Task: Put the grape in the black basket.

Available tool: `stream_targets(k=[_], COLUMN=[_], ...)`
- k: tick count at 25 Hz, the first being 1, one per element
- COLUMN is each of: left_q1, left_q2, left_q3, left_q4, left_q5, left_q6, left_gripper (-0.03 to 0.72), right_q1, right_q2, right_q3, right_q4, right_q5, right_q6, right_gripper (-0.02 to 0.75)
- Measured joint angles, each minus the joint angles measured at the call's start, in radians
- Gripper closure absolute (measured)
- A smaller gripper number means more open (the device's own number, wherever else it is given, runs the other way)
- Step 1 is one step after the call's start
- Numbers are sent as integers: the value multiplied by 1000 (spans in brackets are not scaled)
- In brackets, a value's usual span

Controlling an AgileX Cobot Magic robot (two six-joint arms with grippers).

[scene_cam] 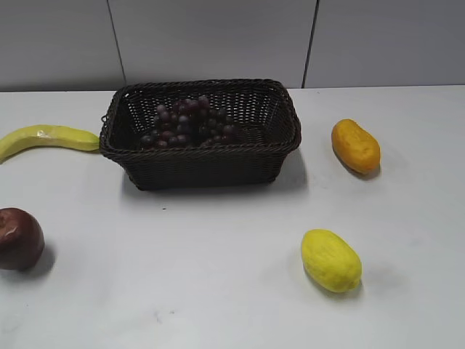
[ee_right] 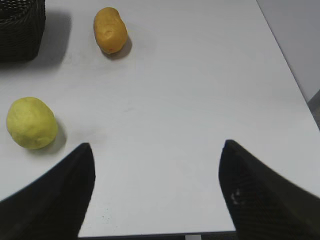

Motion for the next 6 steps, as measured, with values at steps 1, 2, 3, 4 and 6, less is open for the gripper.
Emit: stream_targets(k=[1, 2, 3, 4, 6], left_q1=[0, 0, 0, 0, 0], left_q2=[0, 0, 0, 0, 0], left_q3=[0, 0, 0, 0, 0], left_q4=[0, 0, 0, 0, 0], left_q5=[0, 0, 0, 0, 0], left_q6=[0, 0, 0, 0, 0], left_gripper=[199, 199, 199, 199, 199], right_q1=[0, 0, 0, 0, 0], right_q2=[0, 0, 0, 0, 0], right_q3=[0, 0, 0, 0, 0], right_q4=[0, 0, 0, 0, 0], right_q5=[0, 0, 0, 0, 0], right_q6=[0, 0, 0, 0, 0], right_gripper=[155, 155, 155, 155, 155])
